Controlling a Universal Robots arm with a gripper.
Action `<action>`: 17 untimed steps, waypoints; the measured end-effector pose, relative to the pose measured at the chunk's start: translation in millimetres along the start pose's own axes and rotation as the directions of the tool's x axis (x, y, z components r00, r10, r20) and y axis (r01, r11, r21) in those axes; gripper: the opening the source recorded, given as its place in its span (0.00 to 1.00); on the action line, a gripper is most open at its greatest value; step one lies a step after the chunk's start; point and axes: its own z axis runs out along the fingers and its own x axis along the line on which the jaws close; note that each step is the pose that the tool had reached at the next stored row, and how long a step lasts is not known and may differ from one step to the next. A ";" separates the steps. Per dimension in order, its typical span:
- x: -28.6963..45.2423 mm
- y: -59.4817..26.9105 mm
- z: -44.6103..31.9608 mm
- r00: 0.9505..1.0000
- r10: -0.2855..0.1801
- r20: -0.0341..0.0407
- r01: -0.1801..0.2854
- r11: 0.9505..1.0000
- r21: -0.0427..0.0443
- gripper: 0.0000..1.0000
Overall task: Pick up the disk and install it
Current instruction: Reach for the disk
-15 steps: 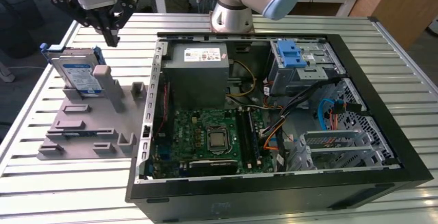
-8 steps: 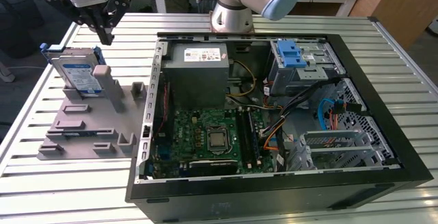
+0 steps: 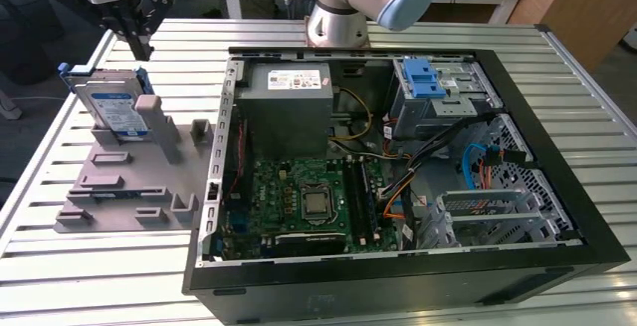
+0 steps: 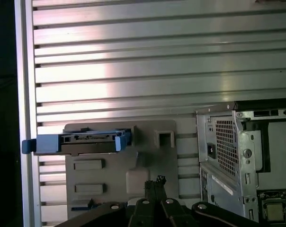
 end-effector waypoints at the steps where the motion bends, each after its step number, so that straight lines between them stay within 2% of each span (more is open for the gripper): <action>1: 1.6 0.8 0.2 1.000 0.000 0.000 0.000 1.000 0.000 0.11; 17: 24.9 7.2 2.6 1.000 0.000 0.000 0.000 1.000 0.000 0.11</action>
